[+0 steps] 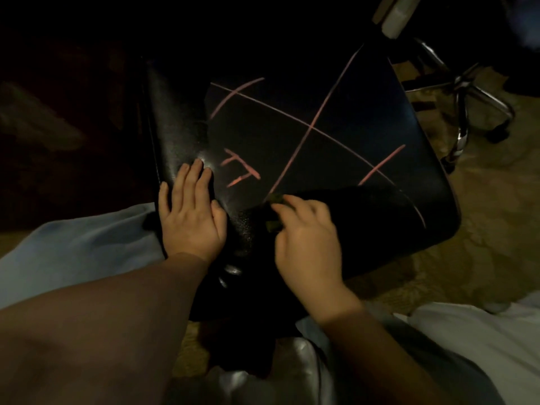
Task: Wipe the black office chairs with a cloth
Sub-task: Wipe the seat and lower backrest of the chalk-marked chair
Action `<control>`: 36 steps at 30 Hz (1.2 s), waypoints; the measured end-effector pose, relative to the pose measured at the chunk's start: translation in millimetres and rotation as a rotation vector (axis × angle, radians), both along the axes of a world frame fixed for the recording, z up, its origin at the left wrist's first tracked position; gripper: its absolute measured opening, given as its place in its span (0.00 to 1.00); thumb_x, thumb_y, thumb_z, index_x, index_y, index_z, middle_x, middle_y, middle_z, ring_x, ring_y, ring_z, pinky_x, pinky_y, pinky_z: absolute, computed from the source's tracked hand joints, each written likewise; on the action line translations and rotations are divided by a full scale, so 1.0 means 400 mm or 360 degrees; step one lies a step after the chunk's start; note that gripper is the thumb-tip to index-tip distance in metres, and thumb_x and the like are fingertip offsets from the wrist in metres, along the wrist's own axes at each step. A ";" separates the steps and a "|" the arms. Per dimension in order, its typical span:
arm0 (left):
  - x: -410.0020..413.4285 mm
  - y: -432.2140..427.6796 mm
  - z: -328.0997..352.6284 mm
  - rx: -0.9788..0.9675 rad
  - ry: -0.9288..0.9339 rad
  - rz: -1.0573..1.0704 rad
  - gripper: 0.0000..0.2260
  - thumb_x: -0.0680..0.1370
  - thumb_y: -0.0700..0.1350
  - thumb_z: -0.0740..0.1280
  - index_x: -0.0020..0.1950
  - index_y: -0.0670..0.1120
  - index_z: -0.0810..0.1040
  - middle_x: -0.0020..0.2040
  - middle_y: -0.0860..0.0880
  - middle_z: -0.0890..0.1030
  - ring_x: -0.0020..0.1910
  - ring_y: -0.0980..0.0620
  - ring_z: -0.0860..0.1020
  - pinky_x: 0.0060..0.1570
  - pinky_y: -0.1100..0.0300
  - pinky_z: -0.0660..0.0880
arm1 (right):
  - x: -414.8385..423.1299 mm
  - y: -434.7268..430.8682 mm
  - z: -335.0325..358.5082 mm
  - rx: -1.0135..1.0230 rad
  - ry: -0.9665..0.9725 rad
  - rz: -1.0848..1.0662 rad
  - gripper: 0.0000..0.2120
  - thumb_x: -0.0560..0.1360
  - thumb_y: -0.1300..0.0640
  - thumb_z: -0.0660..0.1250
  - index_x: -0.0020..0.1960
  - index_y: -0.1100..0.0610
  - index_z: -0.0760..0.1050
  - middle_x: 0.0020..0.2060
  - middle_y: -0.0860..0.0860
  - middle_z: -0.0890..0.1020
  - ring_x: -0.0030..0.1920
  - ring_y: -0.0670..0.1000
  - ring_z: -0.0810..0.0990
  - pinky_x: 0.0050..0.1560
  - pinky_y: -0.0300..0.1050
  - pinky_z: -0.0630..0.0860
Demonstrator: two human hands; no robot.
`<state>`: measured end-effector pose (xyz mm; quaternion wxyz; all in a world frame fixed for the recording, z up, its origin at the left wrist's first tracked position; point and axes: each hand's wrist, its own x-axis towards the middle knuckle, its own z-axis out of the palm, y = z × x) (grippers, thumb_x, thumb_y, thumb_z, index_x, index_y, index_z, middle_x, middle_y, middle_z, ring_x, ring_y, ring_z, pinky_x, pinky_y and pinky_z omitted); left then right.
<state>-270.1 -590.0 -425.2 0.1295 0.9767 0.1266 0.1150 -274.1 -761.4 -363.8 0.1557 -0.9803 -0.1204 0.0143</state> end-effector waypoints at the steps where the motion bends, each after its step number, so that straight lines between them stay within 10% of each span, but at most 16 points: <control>1: 0.000 0.000 -0.001 0.0009 -0.0007 -0.0005 0.26 0.75 0.48 0.52 0.72 0.42 0.68 0.74 0.45 0.66 0.74 0.48 0.61 0.72 0.53 0.45 | -0.007 0.026 -0.002 0.0005 0.0021 0.0083 0.26 0.69 0.55 0.51 0.60 0.54 0.79 0.61 0.50 0.78 0.57 0.56 0.74 0.55 0.52 0.76; 10: -0.001 0.004 -0.002 -0.0020 0.0017 0.0004 0.27 0.75 0.49 0.51 0.73 0.43 0.67 0.75 0.46 0.65 0.75 0.48 0.59 0.73 0.53 0.45 | -0.005 0.040 -0.004 0.0276 0.0077 0.0296 0.23 0.70 0.61 0.56 0.61 0.54 0.78 0.61 0.50 0.77 0.61 0.54 0.73 0.59 0.51 0.75; 24: -0.006 -0.003 0.001 -0.0038 -0.0002 -0.0003 0.26 0.76 0.49 0.51 0.73 0.43 0.66 0.76 0.47 0.64 0.76 0.49 0.58 0.74 0.48 0.47 | 0.042 -0.293 -0.027 0.0119 -0.0104 -0.0910 0.20 0.76 0.65 0.61 0.68 0.57 0.73 0.68 0.54 0.72 0.68 0.56 0.67 0.69 0.47 0.63; 36: -0.006 0.003 0.003 -0.0078 -0.0050 -0.0011 0.26 0.76 0.49 0.52 0.72 0.42 0.68 0.75 0.46 0.66 0.75 0.48 0.60 0.73 0.46 0.49 | -0.186 0.068 -0.049 0.0137 -0.0063 0.0397 0.20 0.74 0.58 0.57 0.61 0.55 0.79 0.65 0.52 0.76 0.66 0.55 0.72 0.64 0.50 0.73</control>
